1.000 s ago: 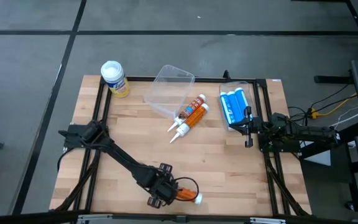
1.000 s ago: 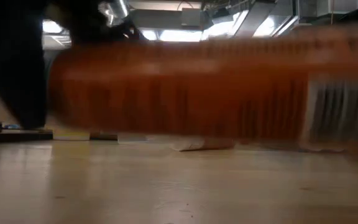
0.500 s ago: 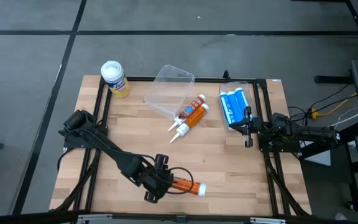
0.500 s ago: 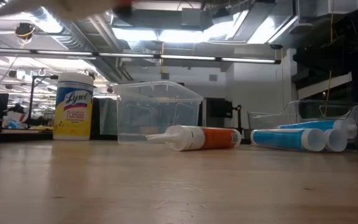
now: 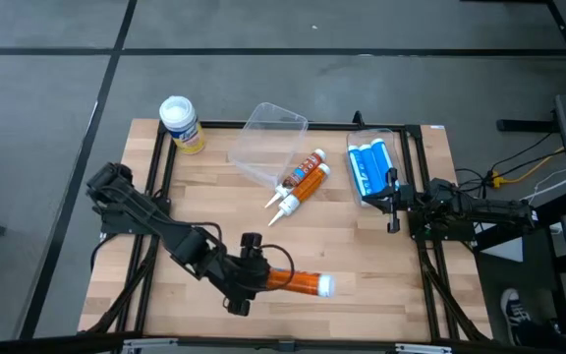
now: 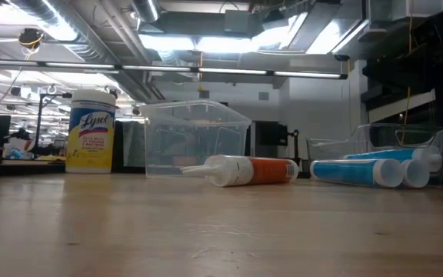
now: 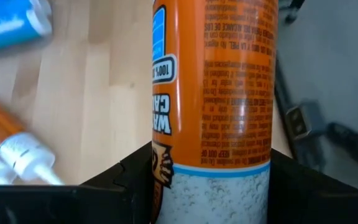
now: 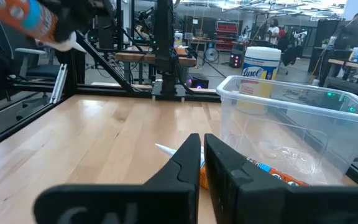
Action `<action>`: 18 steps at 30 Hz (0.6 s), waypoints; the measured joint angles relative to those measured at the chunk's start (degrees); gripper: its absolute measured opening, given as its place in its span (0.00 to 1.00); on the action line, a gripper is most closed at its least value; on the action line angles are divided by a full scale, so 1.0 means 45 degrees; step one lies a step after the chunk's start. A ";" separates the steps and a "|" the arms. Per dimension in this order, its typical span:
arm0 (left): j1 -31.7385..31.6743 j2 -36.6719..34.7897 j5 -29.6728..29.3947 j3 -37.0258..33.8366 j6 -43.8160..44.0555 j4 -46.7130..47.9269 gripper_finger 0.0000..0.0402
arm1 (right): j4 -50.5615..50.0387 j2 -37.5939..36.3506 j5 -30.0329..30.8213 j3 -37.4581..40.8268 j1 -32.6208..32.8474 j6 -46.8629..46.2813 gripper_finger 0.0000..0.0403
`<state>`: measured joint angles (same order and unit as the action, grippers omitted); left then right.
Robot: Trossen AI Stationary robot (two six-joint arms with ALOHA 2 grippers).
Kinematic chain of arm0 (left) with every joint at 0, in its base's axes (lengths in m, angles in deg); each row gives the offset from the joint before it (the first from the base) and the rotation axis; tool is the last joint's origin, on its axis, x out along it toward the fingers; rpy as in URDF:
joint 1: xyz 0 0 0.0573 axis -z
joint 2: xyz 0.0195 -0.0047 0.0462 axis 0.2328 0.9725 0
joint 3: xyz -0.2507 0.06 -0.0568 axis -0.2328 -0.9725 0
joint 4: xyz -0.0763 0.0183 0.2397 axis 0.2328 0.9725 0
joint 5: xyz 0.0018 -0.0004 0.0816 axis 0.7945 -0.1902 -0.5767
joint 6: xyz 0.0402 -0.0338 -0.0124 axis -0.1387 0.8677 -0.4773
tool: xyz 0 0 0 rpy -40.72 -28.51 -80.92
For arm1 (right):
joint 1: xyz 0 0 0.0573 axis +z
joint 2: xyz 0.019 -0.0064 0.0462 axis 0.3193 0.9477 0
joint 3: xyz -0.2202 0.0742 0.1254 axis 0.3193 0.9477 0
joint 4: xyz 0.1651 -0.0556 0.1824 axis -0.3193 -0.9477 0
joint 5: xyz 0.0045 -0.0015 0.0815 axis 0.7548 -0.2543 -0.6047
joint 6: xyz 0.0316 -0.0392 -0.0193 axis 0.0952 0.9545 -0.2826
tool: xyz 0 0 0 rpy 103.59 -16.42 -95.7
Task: Pick & place silicon tubes, Sealant and Lysol wipes
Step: Put the bottom orange sealant into the transparent container
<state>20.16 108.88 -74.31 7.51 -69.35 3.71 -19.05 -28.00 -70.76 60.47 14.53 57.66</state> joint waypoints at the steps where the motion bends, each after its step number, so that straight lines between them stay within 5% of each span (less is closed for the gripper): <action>1: 0.0000 -0.0087 0.0000 -0.0005 -0.0009 -0.0156 0.51 | 0.0000 0.0000 0.0000 0.0000 -0.0001 0.0000 0.06; 18: -0.0115 -0.1377 -0.0952 0.0000 -0.0467 -0.2331 0.51 | 0.0001 -0.0002 0.0000 0.0000 0.0002 0.0000 0.06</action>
<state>19.65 102.68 -78.59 7.51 -71.45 -6.78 -19.04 -28.01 -70.76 60.47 14.54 57.66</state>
